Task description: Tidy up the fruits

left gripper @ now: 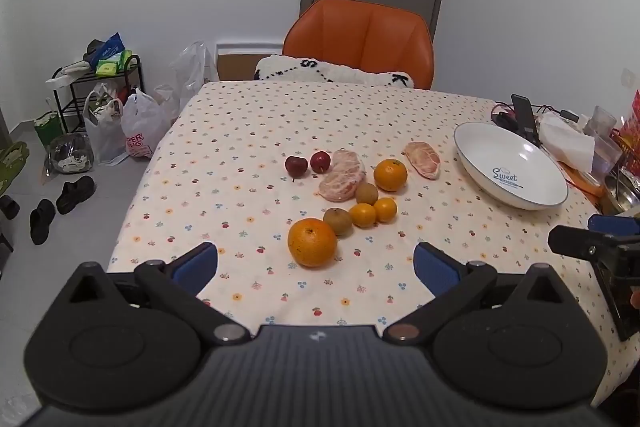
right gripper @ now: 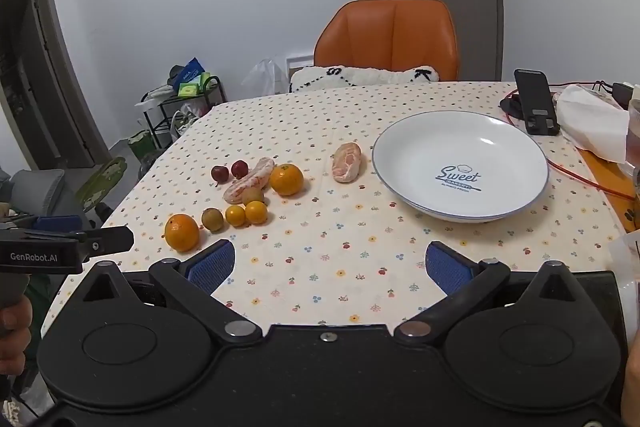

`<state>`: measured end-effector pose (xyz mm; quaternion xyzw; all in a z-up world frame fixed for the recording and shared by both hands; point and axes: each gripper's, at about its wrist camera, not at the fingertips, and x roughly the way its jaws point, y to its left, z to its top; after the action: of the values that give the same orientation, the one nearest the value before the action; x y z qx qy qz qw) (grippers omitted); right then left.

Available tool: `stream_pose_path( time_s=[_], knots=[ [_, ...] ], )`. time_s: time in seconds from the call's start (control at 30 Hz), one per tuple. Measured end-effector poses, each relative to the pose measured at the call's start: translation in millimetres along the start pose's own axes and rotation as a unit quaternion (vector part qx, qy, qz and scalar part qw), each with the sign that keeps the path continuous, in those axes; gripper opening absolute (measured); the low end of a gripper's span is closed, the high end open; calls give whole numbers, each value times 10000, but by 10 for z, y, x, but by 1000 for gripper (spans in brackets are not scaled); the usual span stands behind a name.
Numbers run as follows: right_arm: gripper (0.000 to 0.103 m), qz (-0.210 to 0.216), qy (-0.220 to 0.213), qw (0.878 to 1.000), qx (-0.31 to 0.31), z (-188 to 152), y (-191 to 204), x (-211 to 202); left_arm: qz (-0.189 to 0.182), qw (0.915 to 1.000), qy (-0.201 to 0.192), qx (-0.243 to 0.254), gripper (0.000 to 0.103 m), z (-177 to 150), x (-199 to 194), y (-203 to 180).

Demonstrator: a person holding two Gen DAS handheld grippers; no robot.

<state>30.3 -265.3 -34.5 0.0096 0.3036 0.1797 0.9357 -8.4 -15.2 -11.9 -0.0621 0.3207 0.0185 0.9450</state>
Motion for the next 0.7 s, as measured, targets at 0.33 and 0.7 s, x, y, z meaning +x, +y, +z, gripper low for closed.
stream_pose_path(
  time_s=[0.33,0.7],
  knots=[
    [103,43,-68,10000,-6,113,38,-96,13,9998,56,172,103,85,-17,-54],
    [103,9,-22,10000,4,101,36,-83,31,9998,48,201,103,74,7,-86]
  ],
)
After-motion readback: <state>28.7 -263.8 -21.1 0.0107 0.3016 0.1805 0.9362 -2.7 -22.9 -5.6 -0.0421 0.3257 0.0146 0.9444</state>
